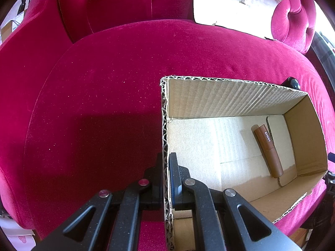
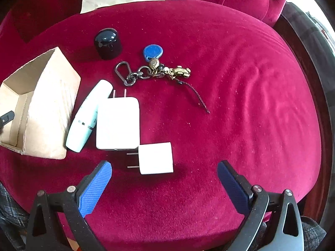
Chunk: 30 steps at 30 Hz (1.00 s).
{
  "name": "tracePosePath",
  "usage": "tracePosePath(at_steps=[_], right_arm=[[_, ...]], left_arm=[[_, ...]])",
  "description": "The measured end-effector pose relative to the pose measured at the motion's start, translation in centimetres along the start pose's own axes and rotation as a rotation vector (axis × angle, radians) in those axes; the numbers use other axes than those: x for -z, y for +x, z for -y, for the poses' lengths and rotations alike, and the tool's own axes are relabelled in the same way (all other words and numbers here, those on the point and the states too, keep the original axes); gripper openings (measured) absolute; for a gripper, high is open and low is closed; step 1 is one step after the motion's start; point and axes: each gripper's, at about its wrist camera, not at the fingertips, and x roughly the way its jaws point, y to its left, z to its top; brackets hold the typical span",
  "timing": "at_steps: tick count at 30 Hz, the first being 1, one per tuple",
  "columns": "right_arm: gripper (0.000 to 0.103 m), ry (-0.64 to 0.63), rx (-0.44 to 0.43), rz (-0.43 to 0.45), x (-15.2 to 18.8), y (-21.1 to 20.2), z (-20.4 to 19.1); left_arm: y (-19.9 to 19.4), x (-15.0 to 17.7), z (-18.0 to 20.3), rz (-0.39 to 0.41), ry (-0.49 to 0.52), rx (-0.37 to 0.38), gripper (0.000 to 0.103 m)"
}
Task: Organize rigid objects
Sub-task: 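Grasp the small white plug adapter with the right tool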
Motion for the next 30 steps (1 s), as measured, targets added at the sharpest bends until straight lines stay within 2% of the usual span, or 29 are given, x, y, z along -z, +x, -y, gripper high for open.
tracePosePath(at_steps=[3,7,9,10,16,30], right_arm=[[0.099,-0.005,-0.007,-0.002,-0.2,0.2,-0.4],[0.085,-0.013,-0.025,0.003,-0.4,0.2,-0.7],[0.066,-0.017,-0.017,0.001,-0.4,0.1,-0.9],[0.047,-0.015,-0.025,-0.004,-0.4,0.2,-1.0],[0.047,-0.034,-0.013,0.007,-0.2,-0.5,-1.8],[0.047,0.033,-0.011,0.015,-0.6,-2.9,-0.7]], left_arm=[[0.0,0.0,0.0,0.000,0.000,0.001,0.005],[0.0,0.0,-0.1,0.000,-0.001,0.001,0.005],[0.0,0.0,-0.1,0.000,-0.001,0.001,0.005],[0.0,0.0,-0.1,0.000,-0.001,0.001,0.005],[0.0,-0.1,-0.1,0.000,0.000,0.001,0.005],[-0.1,-0.2,-0.1,0.001,0.000,0.002,0.005]])
